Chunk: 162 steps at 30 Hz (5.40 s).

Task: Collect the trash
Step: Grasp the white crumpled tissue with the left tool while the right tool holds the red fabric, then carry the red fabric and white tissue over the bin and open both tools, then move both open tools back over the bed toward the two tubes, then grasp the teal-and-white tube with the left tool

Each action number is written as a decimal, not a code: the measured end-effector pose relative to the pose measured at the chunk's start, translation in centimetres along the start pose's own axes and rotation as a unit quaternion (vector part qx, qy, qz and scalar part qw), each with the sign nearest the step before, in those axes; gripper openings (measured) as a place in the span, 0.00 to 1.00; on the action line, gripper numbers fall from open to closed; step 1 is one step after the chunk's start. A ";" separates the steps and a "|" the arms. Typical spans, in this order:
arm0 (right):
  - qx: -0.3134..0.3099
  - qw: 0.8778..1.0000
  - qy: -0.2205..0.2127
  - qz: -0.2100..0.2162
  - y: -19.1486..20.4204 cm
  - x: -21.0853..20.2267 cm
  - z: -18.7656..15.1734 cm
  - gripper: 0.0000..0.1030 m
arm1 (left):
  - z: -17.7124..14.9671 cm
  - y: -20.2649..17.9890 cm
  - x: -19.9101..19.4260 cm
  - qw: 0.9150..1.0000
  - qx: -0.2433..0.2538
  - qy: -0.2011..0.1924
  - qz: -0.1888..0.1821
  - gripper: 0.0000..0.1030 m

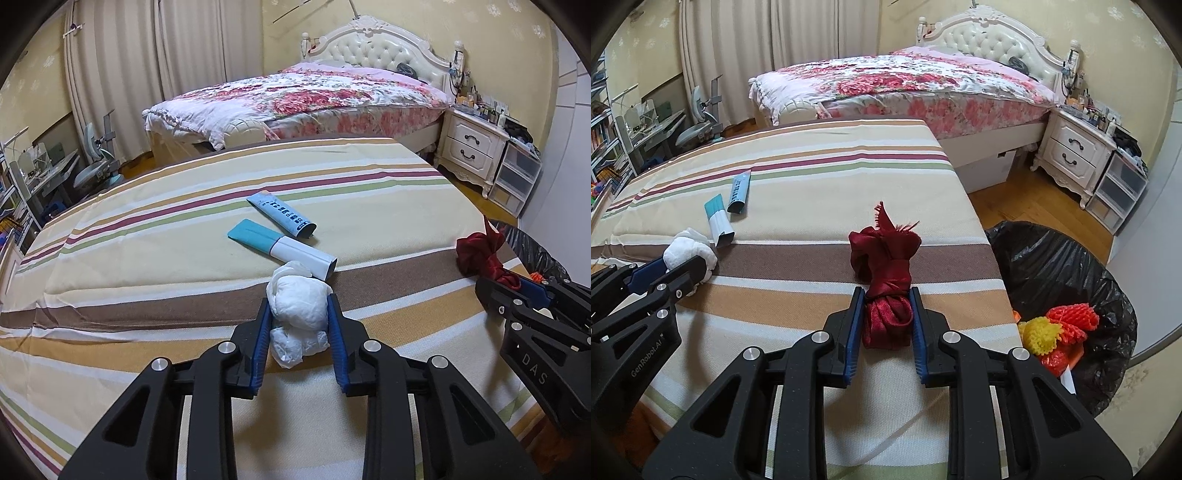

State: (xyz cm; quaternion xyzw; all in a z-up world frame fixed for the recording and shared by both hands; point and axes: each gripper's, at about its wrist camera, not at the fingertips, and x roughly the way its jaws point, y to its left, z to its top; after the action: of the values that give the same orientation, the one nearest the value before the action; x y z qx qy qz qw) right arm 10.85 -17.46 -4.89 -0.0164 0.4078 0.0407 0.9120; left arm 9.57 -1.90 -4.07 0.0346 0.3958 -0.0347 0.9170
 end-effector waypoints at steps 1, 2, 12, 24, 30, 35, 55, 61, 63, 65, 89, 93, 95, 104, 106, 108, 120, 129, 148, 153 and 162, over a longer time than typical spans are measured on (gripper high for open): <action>0.003 1.000 -0.003 0.000 -0.1 -0.2 0.0 0.22 | 0.0 0.0 -0.1 1.000 -0.001 -0.001 -0.002 0.29; 0.006 1.000 -0.006 0.000 -0.2 -0.5 0.1 0.22 | 0.0 0.0 -0.2 1.000 -0.001 -0.003 -0.003 0.29; 0.019 1.000 -0.013 -0.016 -1.7 -1.7 -0.5 0.22 | 0.3 -1.5 -1.6 1.000 0.010 -0.018 -0.021 0.29; 0.066 0.996 -0.031 -0.057 -7.4 -3.3 -0.7 0.22 | 1.7 -5.9 -2.3 0.997 0.042 -0.039 -0.049 0.29; 0.097 0.991 -0.041 -0.087 -11.1 -4.0 -0.5 0.22 | 2.9 -9.1 -2.4 0.994 0.064 -0.055 -0.067 0.29; 0.121 0.986 -0.049 -0.105 -13.8 -4.3 -0.1 0.22 | 4.4 -11.6 -1.8 0.992 0.077 -0.062 -0.081 0.29; 0.177 0.975 -0.040 -0.129 -19.8 -1.8 0.1 0.22 | 7.2 -19.7 2.3 0.987 0.121 -0.046 -0.099 0.29; 0.183 0.974 -0.035 -0.131 -20.5 -1.1 -0.1 0.23 | 7.6 -21.0 3.7 0.986 0.130 -0.035 -0.095 0.30; 0.185 0.973 -0.032 -0.132 -20.8 -0.7 -0.2 0.23 | 7.7 -21.4 4.3 0.986 0.133 -0.030 -0.092 0.30; 0.188 0.973 -0.029 -0.133 -21.2 -0.5 -0.3 0.23 | 7.7 -21.6 4.7 0.986 0.135 -0.026 -0.092 0.30; 0.198 0.969 -0.027 -0.145 -21.3 -0.6 -1.3 0.49 | 7.6 -20.8 4.5 0.989 0.120 -0.019 -0.085 0.69; 0.192 0.971 -0.029 -0.141 -20.4 -1.0 -1.1 0.50 | 7.5 -19.8 3.9 0.990 0.113 -0.020 -0.080 0.69; 0.188 0.972 -0.031 -0.139 -19.8 -1.2 -1.0 0.51 | 7.4 -19.1 3.6 0.991 0.108 -0.021 -0.076 0.69; 0.169 0.979 -0.033 -0.112 -16.4 -1.8 -0.6 0.56 | 6.1 -14.8 2.3 0.996 0.074 -0.017 -0.055 0.70; 0.161 0.981 -0.033 -0.104 -15.2 -1.9 -0.5 0.56 | 5.7 -13.9 2.1 0.996 0.070 -0.016 -0.050 0.70; 0.148 0.984 -0.032 -0.096 -13.9 -1.8 -0.4 0.56 | 5.2 -12.9 1.9 0.997 0.063 -0.016 -0.042 0.70; 0.085 0.995 -0.017 -0.055 -7.3 -1.2 -0.3 0.56 | 2.7 -6.8 1.1 1.000 0.014 0.002 -0.002 0.70; 0.055 0.998 -0.006 -0.039 -4.1 -0.5 0.2 0.57 | 1.5 -2.7 1.6 0.999 -0.029 0.028 0.017 0.70; 0.031 0.999 0.012 -0.019 -2.2 1.3 1.2 0.57 | 3.9 1.5 4.5 0.995 -0.069 0.043 0.054 0.70; 0.028 0.999 0.012 -0.019 -1.9 1.3 1.2 0.57 | 3.3 3.2 4.2 0.994 -0.077 0.050 0.056 0.70; 0.016 1.000 0.014 -0.015 -0.8 1.7 1.8 0.57 | 2.8 5.2 3.9 0.994 -0.082 0.055 0.046 0.64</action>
State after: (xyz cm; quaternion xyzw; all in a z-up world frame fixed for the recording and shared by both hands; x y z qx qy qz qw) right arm 13.36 -18.01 -4.98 -0.0084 0.4204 0.0203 0.9071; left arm 14.71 2.90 -4.81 -0.0213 0.4448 0.0418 0.8944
